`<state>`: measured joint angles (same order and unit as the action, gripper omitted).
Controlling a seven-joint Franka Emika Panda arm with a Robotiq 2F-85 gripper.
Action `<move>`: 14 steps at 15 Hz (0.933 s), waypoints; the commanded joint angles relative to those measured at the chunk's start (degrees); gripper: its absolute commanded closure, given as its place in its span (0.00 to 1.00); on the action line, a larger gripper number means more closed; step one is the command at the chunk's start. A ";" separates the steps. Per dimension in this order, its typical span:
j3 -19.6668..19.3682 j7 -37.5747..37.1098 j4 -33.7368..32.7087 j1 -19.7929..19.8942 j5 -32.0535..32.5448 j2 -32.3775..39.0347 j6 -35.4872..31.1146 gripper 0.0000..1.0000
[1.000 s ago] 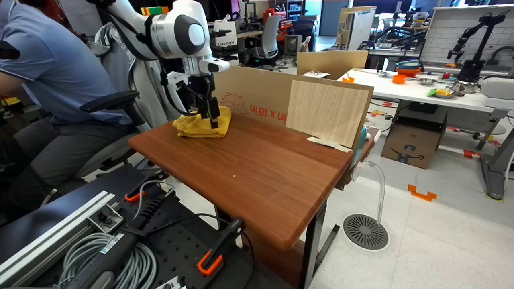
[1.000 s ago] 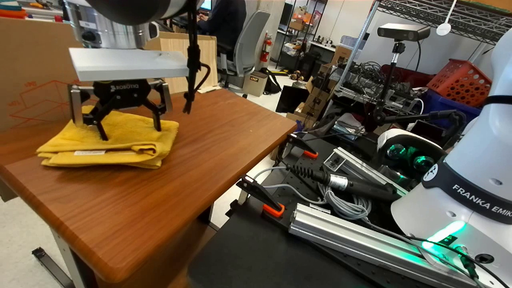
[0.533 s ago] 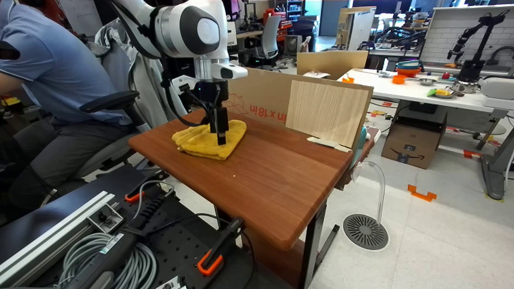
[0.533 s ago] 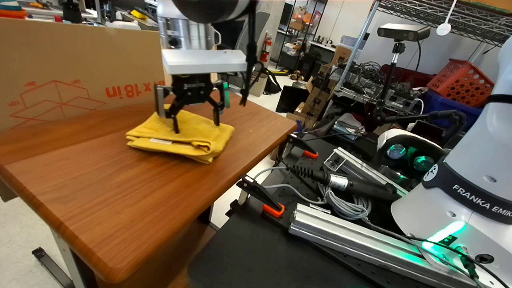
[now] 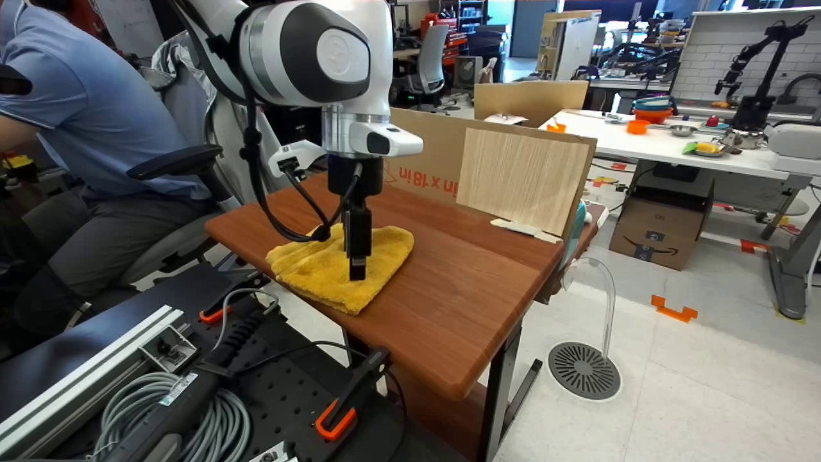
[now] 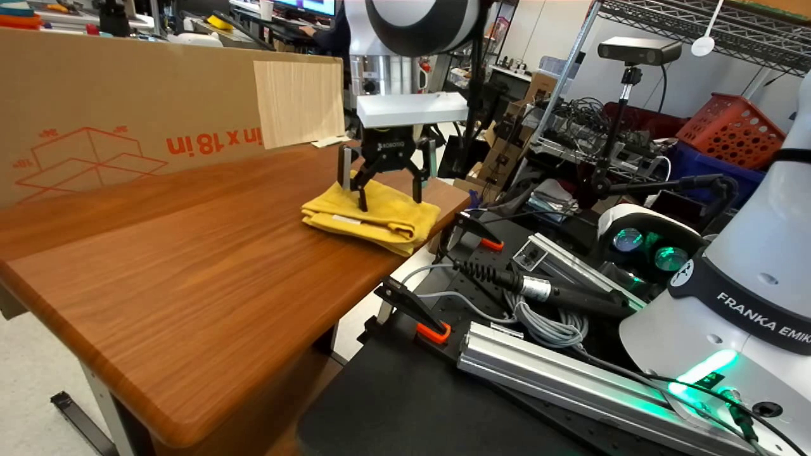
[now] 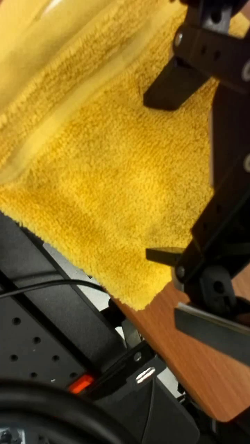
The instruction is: Move the yellow towel to the right
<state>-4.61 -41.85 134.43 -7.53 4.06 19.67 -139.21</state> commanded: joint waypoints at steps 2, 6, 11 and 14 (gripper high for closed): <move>-3.40 -0.34 4.64 3.02 0.06 -2.92 -5.45 0.00; -7.10 -2.50 2.70 5.00 0.80 -0.63 -8.01 0.00; -10.81 -6.20 0.77 5.97 1.45 1.86 -9.46 0.00; -12.05 -8.92 -1.39 6.02 1.16 3.41 -9.14 0.00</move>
<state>-15.56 -47.48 135.98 -1.74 4.47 20.04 -147.29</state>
